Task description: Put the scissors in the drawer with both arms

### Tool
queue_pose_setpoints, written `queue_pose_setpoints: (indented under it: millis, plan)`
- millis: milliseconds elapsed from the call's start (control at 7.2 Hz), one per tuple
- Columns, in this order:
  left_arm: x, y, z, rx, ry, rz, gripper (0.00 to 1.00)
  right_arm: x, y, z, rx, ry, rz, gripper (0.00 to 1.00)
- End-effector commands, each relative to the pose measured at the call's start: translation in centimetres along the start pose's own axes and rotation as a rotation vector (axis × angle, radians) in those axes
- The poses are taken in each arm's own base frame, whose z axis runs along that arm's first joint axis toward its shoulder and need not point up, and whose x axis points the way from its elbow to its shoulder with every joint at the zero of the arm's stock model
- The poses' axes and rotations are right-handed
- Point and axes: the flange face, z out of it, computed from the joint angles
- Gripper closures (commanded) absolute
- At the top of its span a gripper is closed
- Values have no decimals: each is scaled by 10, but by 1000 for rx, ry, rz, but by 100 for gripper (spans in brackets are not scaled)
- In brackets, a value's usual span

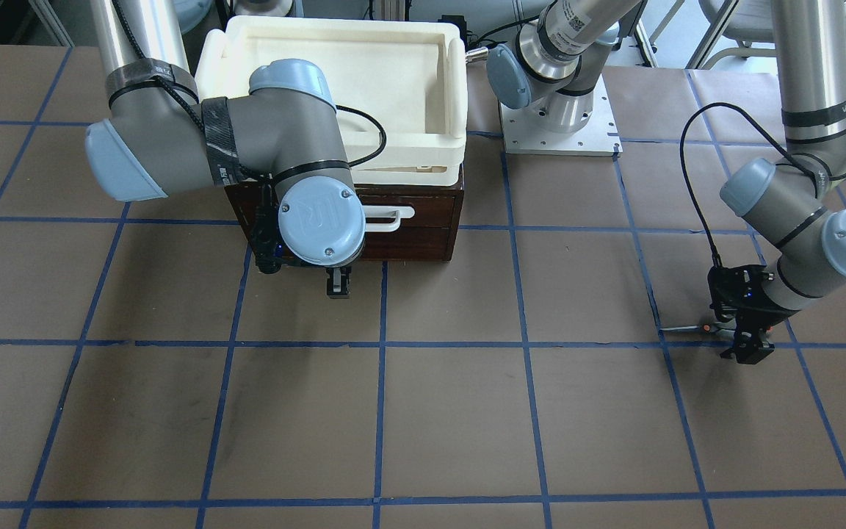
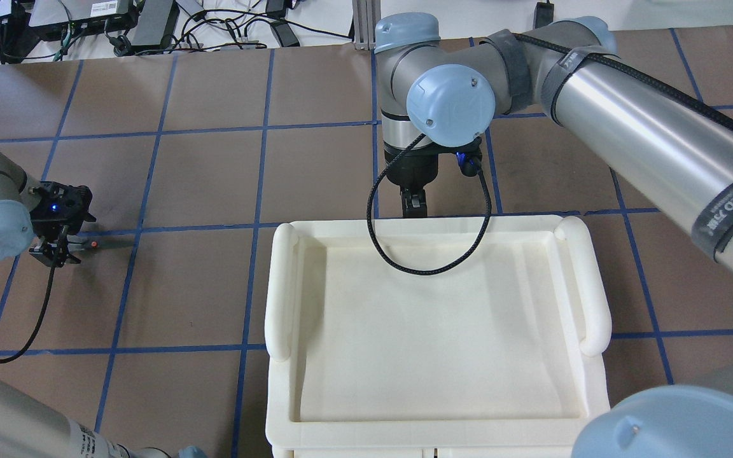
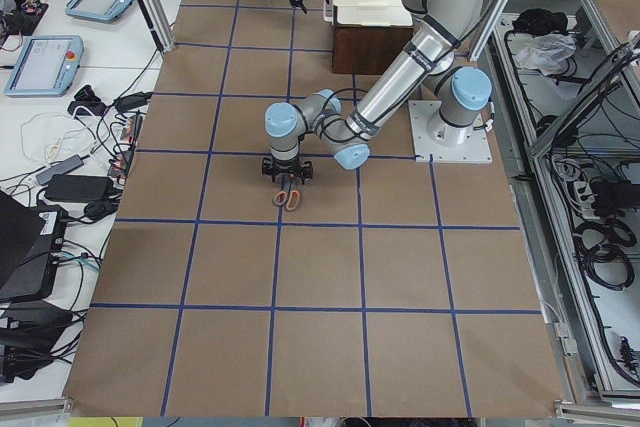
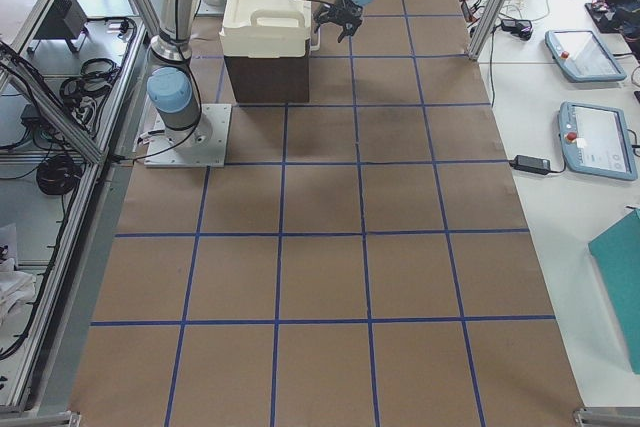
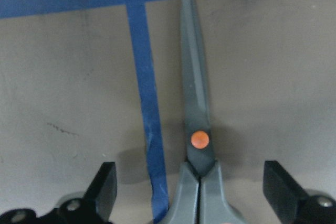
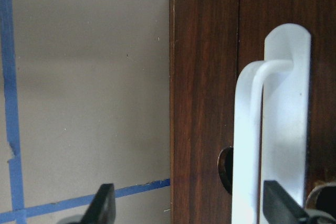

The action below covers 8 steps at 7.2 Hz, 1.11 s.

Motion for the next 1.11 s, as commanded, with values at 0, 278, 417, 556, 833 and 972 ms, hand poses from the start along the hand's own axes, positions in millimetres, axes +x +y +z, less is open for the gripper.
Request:
queue_pose_setpoints:
  millis: [0, 278, 417, 556, 833, 972]
  plan:
    - [0, 1, 1, 0, 2, 0, 0, -3, 0, 13, 7, 21, -9, 0]
    - [0, 7, 2, -1, 1, -9, 11, -3, -1, 22, 8, 27, -8, 0]
    - [4, 16, 4, 1, 0, -27, 21, -3, -1, 22, 6, 24, -8, 0]
    - [4, 16, 5, 2, 1, -34, 29, -5, 0, 20, 3, 11, -10, 0]
    - [3, 17, 3, -7, -4, -48, 34, -11, 2, 14, -19, -48, -19, 0]
    - [2, 18, 2, -12, -3, -48, 38, -14, 3, 11, -27, -80, -30, 0]
